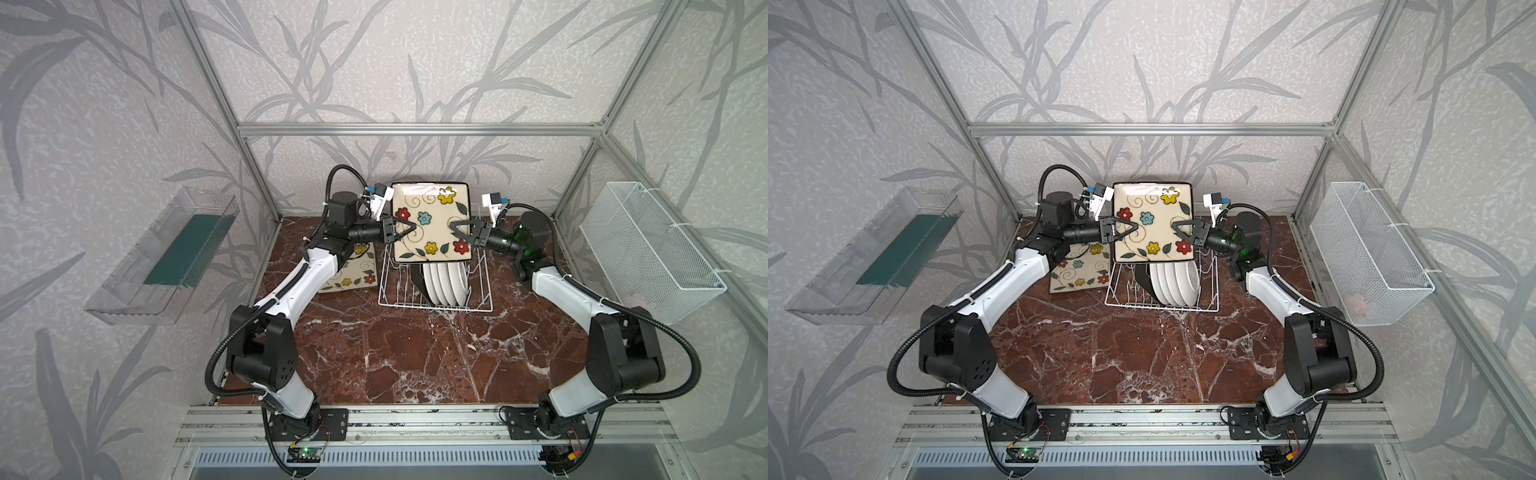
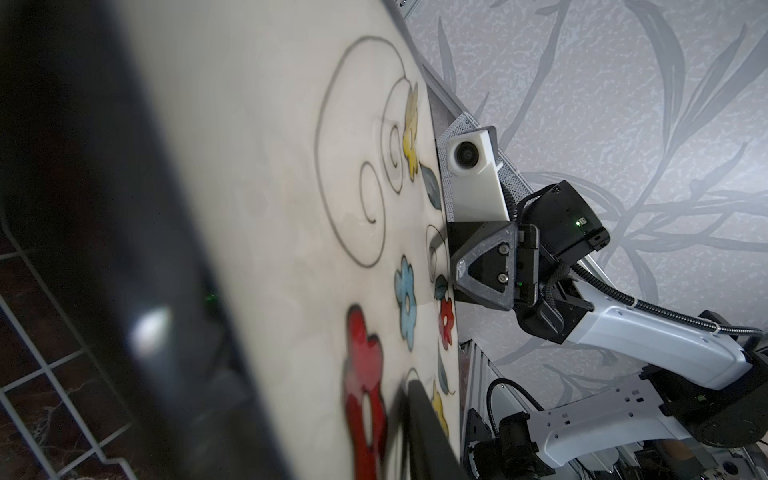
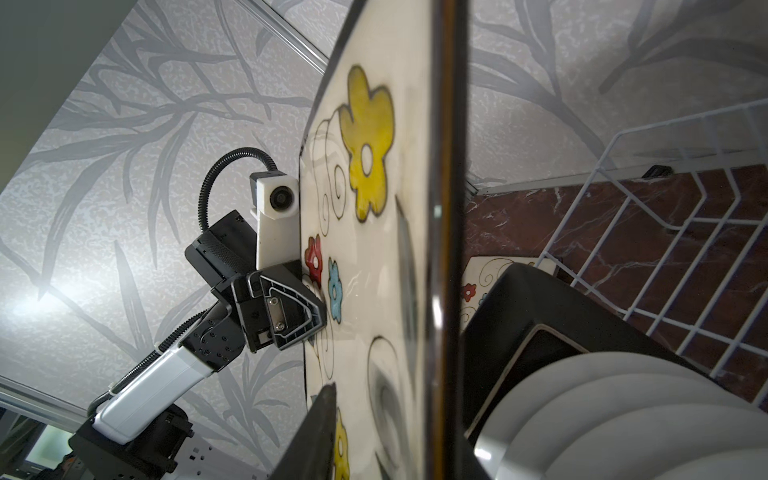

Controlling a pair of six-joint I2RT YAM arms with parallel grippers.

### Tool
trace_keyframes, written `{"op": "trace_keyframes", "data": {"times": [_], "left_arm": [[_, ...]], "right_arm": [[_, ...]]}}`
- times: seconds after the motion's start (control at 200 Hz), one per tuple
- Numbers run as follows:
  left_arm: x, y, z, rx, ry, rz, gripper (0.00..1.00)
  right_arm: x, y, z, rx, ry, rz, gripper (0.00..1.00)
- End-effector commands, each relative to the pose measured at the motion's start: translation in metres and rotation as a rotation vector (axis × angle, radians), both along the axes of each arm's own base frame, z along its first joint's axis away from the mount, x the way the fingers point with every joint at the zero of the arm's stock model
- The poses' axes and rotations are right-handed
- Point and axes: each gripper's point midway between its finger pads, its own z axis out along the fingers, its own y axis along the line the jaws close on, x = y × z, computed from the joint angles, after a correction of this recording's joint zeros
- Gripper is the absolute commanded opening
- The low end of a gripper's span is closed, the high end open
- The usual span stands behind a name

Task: Unload the plates from the dish rack
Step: 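Grip the flower plate's near edge with the left gripper while right holds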

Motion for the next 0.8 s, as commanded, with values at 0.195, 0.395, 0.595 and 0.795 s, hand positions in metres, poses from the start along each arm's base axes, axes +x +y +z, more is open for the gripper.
{"op": "trace_keyframes", "data": {"times": [0.195,0.395,0.595,0.795], "left_arm": [[0.007,0.002,0.032,-0.072,-0.088,0.08,0.0],[0.012,0.004,0.027,-0.071,-0.064,0.105,0.0],[0.015,0.007,0.027,-0.088,-0.038,0.141,0.0],[0.015,0.008,0.023,-0.064,-0.021,0.149,0.0]], "right_arm": [[-0.009,0.006,0.04,0.046,-0.13,0.027,0.39],[-0.006,0.007,0.039,0.056,-0.101,0.039,0.37],[-0.001,0.008,0.033,0.064,-0.06,0.038,0.37],[0.0,0.009,0.032,0.068,-0.051,0.042,0.28]]}}
